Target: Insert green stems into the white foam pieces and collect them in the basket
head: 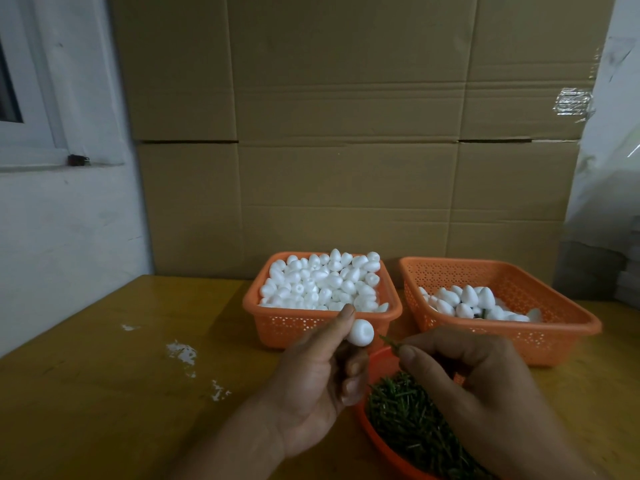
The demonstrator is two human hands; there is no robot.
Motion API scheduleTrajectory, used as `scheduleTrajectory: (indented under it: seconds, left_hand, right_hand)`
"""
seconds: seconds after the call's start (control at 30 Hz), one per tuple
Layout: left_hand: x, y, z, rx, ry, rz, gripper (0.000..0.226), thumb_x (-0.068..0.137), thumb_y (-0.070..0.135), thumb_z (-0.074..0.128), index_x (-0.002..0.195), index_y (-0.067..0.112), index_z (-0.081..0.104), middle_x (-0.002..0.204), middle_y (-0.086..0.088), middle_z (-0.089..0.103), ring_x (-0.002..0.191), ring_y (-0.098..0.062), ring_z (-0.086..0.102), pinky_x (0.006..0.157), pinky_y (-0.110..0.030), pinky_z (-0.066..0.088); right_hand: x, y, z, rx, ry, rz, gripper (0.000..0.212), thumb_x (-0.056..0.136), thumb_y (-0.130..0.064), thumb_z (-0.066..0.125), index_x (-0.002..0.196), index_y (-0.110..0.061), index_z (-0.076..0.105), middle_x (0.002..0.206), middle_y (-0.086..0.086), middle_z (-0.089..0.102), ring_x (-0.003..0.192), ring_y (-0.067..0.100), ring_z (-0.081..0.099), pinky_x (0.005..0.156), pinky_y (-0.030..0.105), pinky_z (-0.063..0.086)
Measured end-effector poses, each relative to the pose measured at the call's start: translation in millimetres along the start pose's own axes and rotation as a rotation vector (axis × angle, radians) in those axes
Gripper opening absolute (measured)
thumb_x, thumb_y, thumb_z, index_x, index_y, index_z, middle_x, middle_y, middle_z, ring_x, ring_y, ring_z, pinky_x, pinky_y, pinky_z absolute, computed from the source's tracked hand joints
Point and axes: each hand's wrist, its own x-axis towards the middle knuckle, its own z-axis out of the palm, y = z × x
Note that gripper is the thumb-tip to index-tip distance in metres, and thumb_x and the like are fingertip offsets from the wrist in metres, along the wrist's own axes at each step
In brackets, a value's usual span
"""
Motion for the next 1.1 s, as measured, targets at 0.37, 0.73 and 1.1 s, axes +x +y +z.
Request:
scheduleTrajectory:
  seconds: [0.37,0.73,1.1]
  left_hand:
    - [-2,-1,5,0.079,-0.005,0.033,0.036,0.076,0.056,0.068,0.075,0.02,0.066,0.059,-0.002,0.043,0.048,-0.012,0.039,0.048,-0.024,0.028]
    - [-3,-1,3,0.116,-0.013,0.038,0.037,0.081,0.055,0.067,0.077,0.018,0.065,0.059,-0.002,0.044,0.049,-0.012,0.041,0.048,-0.024,0.03]
    - [-7,0,14,0.202,0.052,0.159,0.033,0.075,0.049,0.07,0.074,0.017,0.066,0.059,-0.003,0.044,0.05,-0.012,0.039,0.046,-0.022,0.03]
  right_hand:
    - [-1,4,6,-0.094,0.038,-0.025,0.011,0.08,-0.036,0.068,0.075,-0.033,0.078,0.069,-0.019,0.068,0.068,0.005,0.065,0.057,0.016,0.046]
    - [-2,-1,6,-0.113,0.074,-0.059,0.006,0.078,-0.031,0.073,0.074,-0.032,0.077,0.07,-0.021,0.068,0.068,0.004,0.065,0.058,0.013,0.047]
    - [-3,-1,13,-0.265,0.137,-0.193,0.02,0.071,-0.01,0.087,0.075,-0.027,0.078,0.067,-0.02,0.064,0.067,0.002,0.058,0.063,0.014,0.045]
